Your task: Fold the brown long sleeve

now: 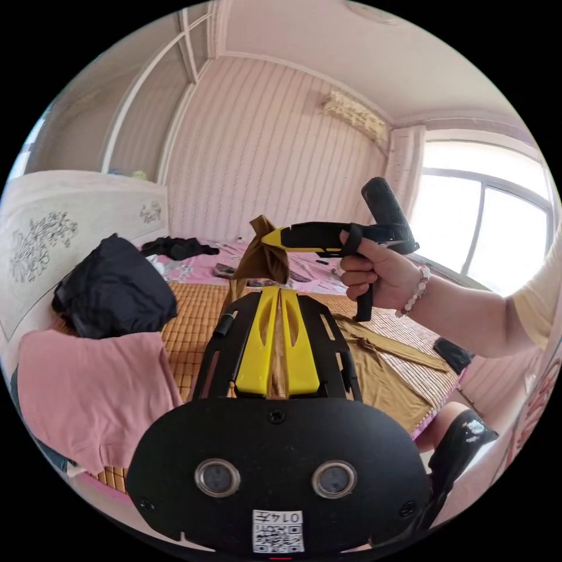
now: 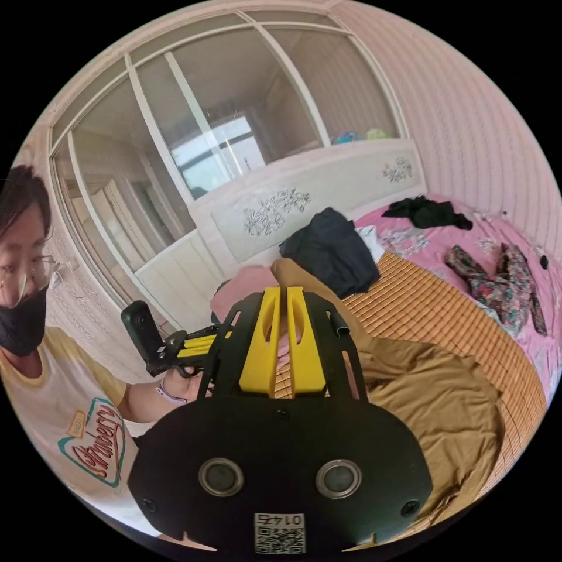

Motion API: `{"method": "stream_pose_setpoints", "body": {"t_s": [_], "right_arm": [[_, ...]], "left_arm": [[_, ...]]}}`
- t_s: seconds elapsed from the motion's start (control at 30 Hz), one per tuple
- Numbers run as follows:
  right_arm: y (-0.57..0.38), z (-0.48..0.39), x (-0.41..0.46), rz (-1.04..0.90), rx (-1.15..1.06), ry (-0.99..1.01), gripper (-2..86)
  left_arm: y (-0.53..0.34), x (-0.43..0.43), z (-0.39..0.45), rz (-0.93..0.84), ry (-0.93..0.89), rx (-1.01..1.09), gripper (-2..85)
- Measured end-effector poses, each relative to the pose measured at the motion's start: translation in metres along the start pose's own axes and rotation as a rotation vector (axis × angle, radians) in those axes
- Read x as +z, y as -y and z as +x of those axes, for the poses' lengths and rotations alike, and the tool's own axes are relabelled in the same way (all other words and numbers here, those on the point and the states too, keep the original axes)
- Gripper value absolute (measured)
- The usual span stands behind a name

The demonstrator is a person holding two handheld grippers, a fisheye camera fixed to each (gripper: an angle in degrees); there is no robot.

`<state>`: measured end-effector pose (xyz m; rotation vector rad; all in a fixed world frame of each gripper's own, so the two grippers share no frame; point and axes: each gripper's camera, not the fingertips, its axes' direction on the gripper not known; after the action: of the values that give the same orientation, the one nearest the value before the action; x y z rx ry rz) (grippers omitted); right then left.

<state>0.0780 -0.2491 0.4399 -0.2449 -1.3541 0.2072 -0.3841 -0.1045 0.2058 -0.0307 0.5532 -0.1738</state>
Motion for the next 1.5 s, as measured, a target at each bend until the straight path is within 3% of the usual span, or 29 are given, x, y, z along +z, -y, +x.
{"method": "stream_pose_setpoints", "body": {"t_s": [0.17,0.27,0.37,0.57,0.73,0.93,1.1,1.2,1.3,1.5], "right_arm": [[-0.12,0.027,-0.159,0.094,0.261,-0.229,1.5],[-0.23,0.063,-0.187,-0.017,0.555,-0.397,3.0],[-0.33,0.103,-0.164,-0.231,0.831,-0.358,4.5],[-0.326,0.076,-0.141,-0.319,0.604,-0.523,7.1],[-0.324,0.076,-0.108,-0.43,0.485,-0.502,8.9],[-0.341,0.107,-0.1,-0.549,0.568,-0.514,5.1],[-0.329,0.096,-0.151,-0.309,0.707,-0.352,2.1],[-0.339,0.08,-0.154,-0.349,0.724,-0.306,3.8],[-0.35,0.075,-0.152,-0.443,0.704,-0.376,5.5],[-0.356,0.104,-0.16,-0.323,0.805,-0.505,4.7]], "left_arm": [[-0.049,0.061,0.047,-0.267,-0.095,0.058,0.5],[-0.09,0.102,0.049,-0.447,-0.137,-0.015,1.2],[-0.118,0.138,0.046,-0.565,-0.163,-0.048,1.9],[-0.129,0.203,0.024,-0.707,-0.062,0.018,3.0],[-0.133,0.264,0.008,-0.767,-0.033,-0.001,3.2],[-0.151,0.309,0.003,-0.802,-0.007,-0.008,3.0],[-0.16,0.32,0.004,-0.809,0.027,0.034,1.5],[-0.164,0.327,0.003,-0.809,0.035,0.05,0.7],[-0.166,0.334,-0.003,-0.823,0.021,0.008,0.9],[-0.174,0.338,-0.012,-0.828,0.028,-0.009,2.8]]}}
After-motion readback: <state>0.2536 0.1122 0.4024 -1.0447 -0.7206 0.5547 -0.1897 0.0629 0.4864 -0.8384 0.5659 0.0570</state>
